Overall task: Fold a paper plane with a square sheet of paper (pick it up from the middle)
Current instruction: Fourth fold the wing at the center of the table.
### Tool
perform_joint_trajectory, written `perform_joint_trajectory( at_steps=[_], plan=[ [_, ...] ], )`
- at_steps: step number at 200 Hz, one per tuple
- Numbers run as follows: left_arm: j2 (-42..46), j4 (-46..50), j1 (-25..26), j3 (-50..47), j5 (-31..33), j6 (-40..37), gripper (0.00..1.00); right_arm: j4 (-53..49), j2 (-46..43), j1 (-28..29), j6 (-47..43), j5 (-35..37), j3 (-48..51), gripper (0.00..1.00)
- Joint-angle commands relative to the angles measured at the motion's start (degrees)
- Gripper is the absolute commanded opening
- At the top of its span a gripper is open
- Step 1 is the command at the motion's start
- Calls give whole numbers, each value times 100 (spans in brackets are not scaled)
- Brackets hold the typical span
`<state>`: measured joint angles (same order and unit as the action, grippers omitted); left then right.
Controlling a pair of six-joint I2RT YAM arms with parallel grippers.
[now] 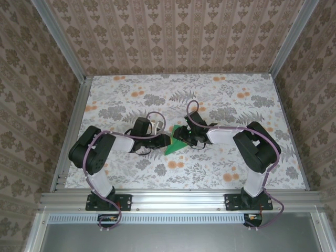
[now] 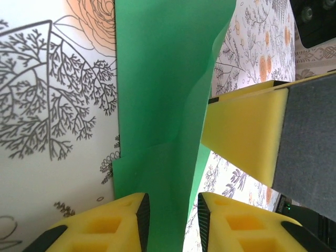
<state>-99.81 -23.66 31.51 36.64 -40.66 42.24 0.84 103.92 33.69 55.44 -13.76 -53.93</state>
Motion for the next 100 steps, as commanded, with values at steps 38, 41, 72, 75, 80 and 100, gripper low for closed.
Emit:
perform_joint_trajectory(
  at_steps=[38, 41, 72, 75, 80, 100],
  plan=[
    [408, 167, -135, -212, 61, -115, 36, -937, 433, 15, -163, 400, -59, 53],
    [417, 154, -148, -223, 69, -113, 36, -958, 442, 17, -166, 407, -71, 54],
    [747, 138, -178, -326, 210, -148, 36, -1224, 539, 32, -205, 499, -191, 54],
    [782, 134, -180, -331, 223, -154, 36, -1241, 540, 34, -212, 517, -207, 54],
    [834, 134, -173, -333, 249, -160, 36, -1283, 559, 32, -218, 528, -225, 54],
    [1002, 107, -102, -363, 262, -219, 35, -1430, 630, 41, -262, 567, -287, 53]
  ],
)
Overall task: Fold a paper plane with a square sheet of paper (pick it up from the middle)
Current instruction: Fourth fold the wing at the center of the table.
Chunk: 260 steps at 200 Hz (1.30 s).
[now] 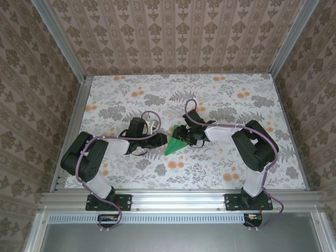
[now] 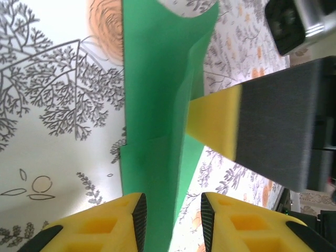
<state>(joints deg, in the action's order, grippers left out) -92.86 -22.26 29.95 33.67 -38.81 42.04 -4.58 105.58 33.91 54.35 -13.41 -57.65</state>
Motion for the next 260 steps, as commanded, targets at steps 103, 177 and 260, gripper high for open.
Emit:
perform_joint_trajectory(
  at_steps=[103, 177, 260],
  plan=[
    [-275, 84, 379, 367, -271, -258, 18, -1054, 584, 39, -250, 492, 30, 53],
    [-587, 347, 380, 428, -110, -267, 14, -1215, 624, 45, -289, 554, -14, 54],
    [-617, 424, 323, 394, 37, -240, 13, -1557, 775, 74, -336, 714, -192, 52]
  ],
)
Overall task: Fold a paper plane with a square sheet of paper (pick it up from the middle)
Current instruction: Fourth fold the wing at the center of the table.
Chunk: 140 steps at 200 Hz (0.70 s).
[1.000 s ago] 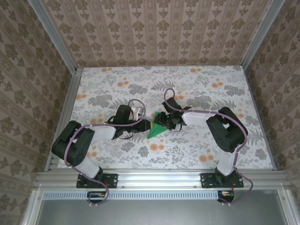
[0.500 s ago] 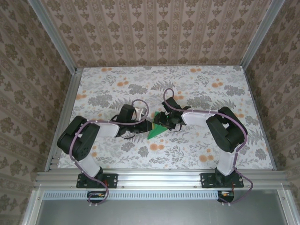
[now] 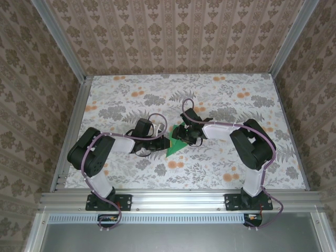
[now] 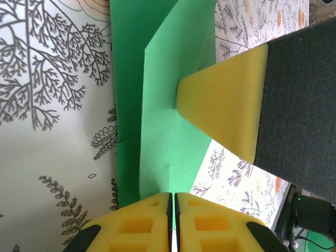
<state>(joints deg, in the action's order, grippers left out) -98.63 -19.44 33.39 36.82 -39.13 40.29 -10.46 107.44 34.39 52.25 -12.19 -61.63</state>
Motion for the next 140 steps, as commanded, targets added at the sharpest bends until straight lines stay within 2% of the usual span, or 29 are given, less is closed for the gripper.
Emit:
perform_joint_trajectory(
  at_steps=[1, 71, 140],
  plan=[
    [-41, 142, -18, 75, 71, -65, 13, -972, 592, 25, -127, 597, 205, 52],
    [-12, 152, -34, 114, 100, -64, 16, -1333, 799, 41, -5, 743, 18, 45],
    [79, 183, 1, 216, 126, 75, 24, -1548, 919, 59, 96, 884, -66, 40]
  ],
)
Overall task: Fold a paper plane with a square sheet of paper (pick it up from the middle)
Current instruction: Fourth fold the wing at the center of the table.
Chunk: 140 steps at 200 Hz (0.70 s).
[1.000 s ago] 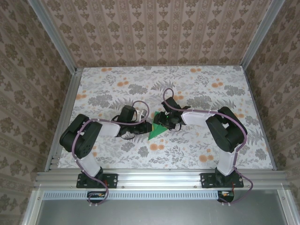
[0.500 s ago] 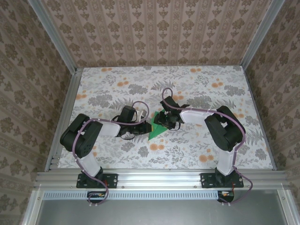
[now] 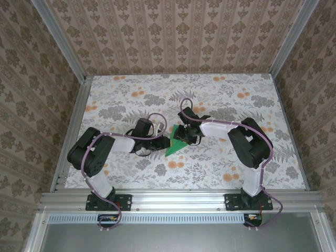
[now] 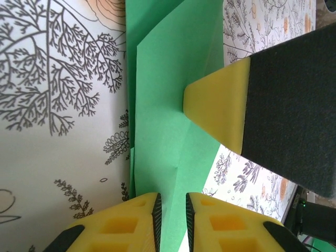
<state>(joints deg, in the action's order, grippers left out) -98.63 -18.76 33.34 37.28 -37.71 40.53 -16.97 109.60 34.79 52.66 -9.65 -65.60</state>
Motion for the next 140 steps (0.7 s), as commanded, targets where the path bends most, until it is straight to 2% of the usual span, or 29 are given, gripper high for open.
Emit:
perform_joint_trajectory(
  at_steps=[1, 85, 114, 140],
  plan=[
    [84, 112, 5, 173, -16, 51, 24, -900, 703, 24, 57, 635, 330, 40],
    [423, 119, 23, 185, 49, 52, 24, -1074, 841, 50, -53, 685, 192, 40],
    [842, 359, 14, 124, 709, -34, 24, -1156, 894, 72, -108, 753, 129, 40],
    [908, 388, 6, 52, 856, 39, 24, -1190, 948, 90, -117, 763, 85, 40]
  ],
)
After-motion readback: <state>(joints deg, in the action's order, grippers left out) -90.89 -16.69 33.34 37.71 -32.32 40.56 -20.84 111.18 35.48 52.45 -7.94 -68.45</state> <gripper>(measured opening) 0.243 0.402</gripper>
